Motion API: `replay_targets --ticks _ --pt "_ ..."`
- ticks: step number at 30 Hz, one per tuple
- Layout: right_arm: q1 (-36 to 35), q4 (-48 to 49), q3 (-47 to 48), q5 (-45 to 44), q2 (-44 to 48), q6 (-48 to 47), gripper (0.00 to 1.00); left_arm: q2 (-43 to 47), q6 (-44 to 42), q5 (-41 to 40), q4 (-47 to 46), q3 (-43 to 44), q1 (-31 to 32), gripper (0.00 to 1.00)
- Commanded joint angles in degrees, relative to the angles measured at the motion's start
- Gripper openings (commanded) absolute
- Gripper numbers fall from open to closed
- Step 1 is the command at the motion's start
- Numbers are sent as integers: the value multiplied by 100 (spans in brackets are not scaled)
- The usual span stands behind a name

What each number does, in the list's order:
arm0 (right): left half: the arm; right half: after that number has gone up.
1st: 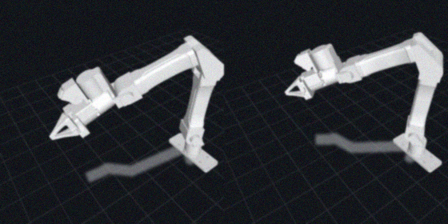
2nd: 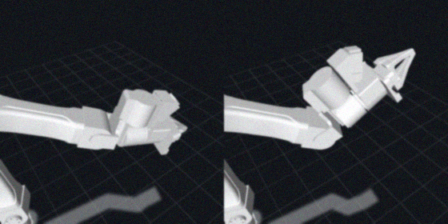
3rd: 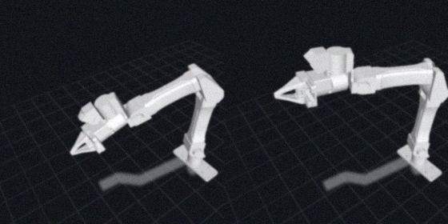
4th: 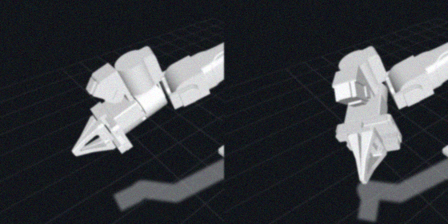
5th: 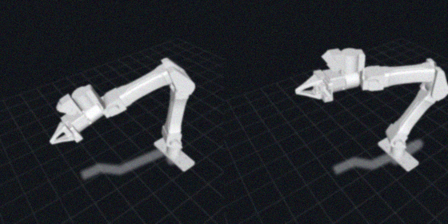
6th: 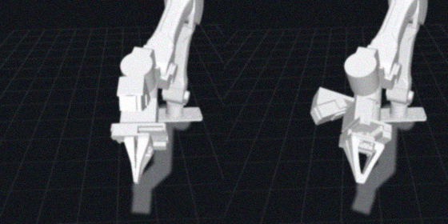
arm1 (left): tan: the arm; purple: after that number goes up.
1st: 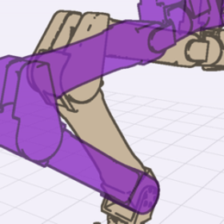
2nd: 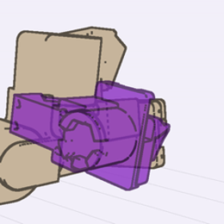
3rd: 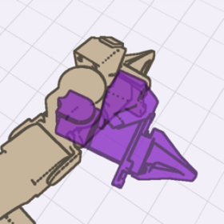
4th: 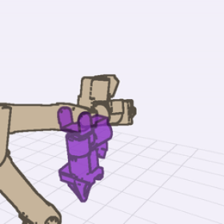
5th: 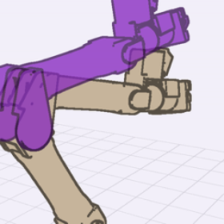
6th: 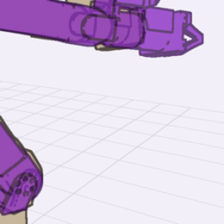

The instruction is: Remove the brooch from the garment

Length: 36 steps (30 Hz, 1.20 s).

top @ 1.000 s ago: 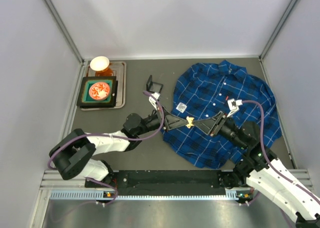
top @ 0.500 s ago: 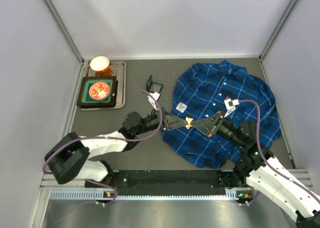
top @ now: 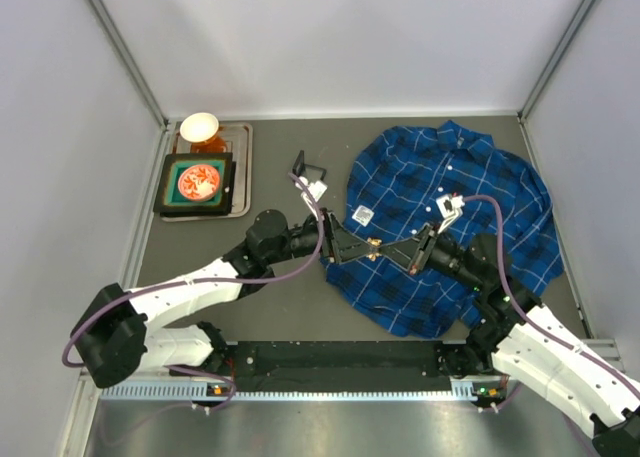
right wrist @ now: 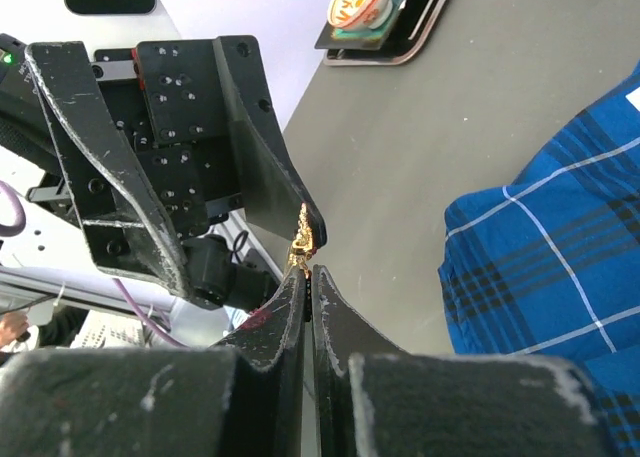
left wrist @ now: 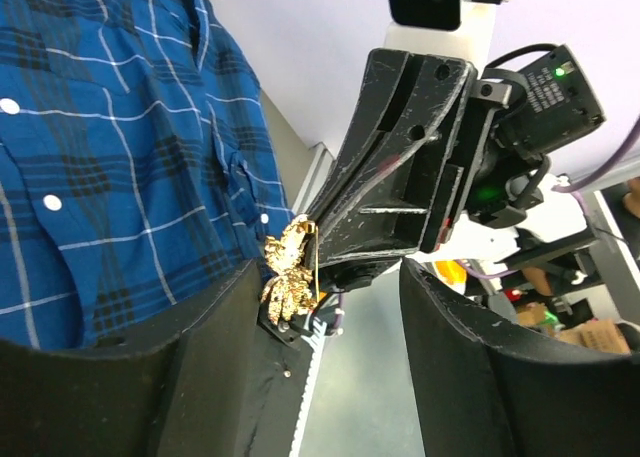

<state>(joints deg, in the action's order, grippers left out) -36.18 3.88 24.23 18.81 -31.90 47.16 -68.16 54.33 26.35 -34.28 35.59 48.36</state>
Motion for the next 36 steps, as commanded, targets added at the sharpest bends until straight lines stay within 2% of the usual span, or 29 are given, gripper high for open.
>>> replay_targets --ticks 1,11,27,32,36 --pt "-3 96 433 9 -44 -233 0 -22 -642 -59 624 430 -11 61" --pt "6 131 486 -79 -44 -84 0 -171 -897 -139 932 694 68 58" --pt "6 131 425 -70 -27 -93 0 -215 -810 -262 836 712 112 40" --pt "-3 358 320 26 17 -163 0 -268 -617 -69 660 747 112 37" --pt "6 631 83 149 87 -242 0 -189 -555 55 625 738 112 30"
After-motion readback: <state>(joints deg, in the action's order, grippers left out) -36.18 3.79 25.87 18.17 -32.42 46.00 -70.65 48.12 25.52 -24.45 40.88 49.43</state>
